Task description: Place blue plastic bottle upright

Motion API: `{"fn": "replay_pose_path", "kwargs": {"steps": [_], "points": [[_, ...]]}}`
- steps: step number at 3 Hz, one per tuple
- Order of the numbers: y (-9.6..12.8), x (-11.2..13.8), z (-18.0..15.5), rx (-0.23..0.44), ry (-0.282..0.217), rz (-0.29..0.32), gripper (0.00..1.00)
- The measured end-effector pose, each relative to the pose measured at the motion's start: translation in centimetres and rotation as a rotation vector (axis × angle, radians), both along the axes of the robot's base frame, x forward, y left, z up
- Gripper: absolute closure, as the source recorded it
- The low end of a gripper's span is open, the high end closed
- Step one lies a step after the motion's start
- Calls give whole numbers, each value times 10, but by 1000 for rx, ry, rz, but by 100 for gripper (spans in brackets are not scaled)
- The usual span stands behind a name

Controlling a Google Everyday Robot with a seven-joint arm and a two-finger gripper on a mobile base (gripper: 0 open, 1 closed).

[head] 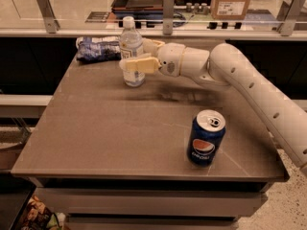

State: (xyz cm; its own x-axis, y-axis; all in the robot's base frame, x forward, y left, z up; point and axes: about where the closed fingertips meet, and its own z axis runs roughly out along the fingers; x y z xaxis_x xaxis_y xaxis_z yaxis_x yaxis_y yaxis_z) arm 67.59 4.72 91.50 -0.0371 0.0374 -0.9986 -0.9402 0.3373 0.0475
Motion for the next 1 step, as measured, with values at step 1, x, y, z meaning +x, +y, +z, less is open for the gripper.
{"fn": "replay_pose_path", "kwargs": {"steps": [1], "points": [[0,0,0,0,0,0,0]]}}
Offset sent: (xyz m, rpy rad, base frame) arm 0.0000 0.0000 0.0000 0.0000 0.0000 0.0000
